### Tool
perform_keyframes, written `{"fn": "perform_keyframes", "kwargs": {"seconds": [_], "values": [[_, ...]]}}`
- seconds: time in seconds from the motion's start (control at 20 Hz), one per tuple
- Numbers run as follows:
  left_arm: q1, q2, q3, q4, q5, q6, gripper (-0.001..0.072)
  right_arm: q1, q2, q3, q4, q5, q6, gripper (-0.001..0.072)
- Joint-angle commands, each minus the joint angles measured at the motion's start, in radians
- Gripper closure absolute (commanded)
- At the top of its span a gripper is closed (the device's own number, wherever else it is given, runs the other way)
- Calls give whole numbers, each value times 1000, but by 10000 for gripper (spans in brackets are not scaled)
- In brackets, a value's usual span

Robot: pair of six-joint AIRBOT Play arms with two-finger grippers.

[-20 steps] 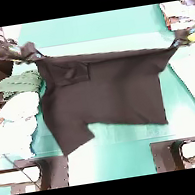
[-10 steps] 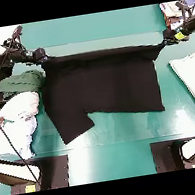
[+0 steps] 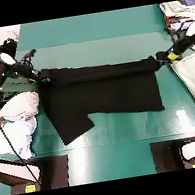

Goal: Fold the shirts.

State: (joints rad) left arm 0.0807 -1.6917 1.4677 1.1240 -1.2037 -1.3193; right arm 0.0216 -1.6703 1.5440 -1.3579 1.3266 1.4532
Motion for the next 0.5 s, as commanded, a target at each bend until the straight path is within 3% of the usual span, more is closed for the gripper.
{"fn": "perform_keyframes", "kwargs": {"seconds": [0.0, 0.05, 0.1, 0.3, 0.45], "values": [[0, 0, -37, -2, -23, -55, 177, 3, 21, -81, 6, -29, 32, 638], [1, 0, -28, -2, -51, -57, 224, -1, 30, -80, 5, -20, 32, 415], [7, 9, -15, -1, -94, -61, 222, -1, 49, -80, 4, -10, 32, 322], [24, 180, -60, 77, -163, -61, 222, -27, 186, -110, 3, 37, 22, 322], [24, 369, -274, 94, -161, -69, 222, -56, 312, -221, 4, 48, 20, 323]]}}
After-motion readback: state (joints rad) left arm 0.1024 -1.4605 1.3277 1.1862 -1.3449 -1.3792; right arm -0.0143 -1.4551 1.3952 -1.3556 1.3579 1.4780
